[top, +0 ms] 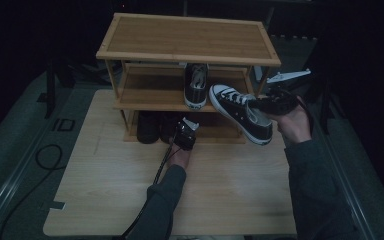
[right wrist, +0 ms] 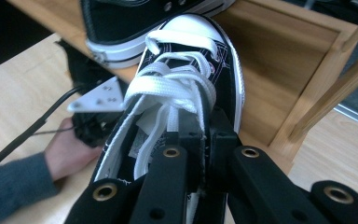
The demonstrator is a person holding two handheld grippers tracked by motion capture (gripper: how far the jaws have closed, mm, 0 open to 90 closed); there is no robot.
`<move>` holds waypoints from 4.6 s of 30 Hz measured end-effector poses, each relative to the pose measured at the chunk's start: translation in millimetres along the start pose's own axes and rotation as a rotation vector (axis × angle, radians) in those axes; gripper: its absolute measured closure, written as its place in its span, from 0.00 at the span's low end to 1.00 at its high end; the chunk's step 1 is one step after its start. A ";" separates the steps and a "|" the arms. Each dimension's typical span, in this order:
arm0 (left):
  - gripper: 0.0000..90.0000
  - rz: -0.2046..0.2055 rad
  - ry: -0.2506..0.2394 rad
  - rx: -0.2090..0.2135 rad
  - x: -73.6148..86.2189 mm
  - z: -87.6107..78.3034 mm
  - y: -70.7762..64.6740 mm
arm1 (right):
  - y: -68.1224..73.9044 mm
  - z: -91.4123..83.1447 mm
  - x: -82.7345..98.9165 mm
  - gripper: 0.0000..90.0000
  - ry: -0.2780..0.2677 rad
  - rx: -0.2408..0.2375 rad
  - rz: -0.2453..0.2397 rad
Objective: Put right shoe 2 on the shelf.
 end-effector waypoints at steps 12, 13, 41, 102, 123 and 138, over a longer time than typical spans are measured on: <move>1.00 0.001 0.001 0.002 0.1 -0.1 0.2 | -0.1 21.8 -16.0 0.97 -0.028 0.082 0.035; 1.00 0.001 0.001 0.003 0.1 -0.1 0.3 | -1.0 25.2 -16.9 0.97 -0.033 0.090 0.047; 1.00 -0.001 -0.001 0.002 0.0 0.1 0.1 | -7.7 9.2 -14.3 0.79 -0.026 0.059 0.070; 1.00 -0.002 -0.004 -0.003 -0.1 0.1 -0.6 | 11.9 -38.2 57.5 1.00 0.019 0.073 -0.008; 1.00 0.000 -0.004 -0.007 -0.1 0.0 -1.0 | 42.9 -35.9 84.8 1.00 0.064 0.032 -0.069; 1.00 0.004 -0.003 -0.007 -0.1 -0.1 -0.9 | 43.9 -29.9 82.2 1.00 0.057 0.030 -0.065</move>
Point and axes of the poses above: each handheld gripper's, and its own axes: z roughly forward along the jaws, x roughly out of its underside, y roughly to its left, the point moved 3 cm from there along z, roughly forward along the jaws, and after that the axes turned 5 degrees about -x, right-handed, at the moved point
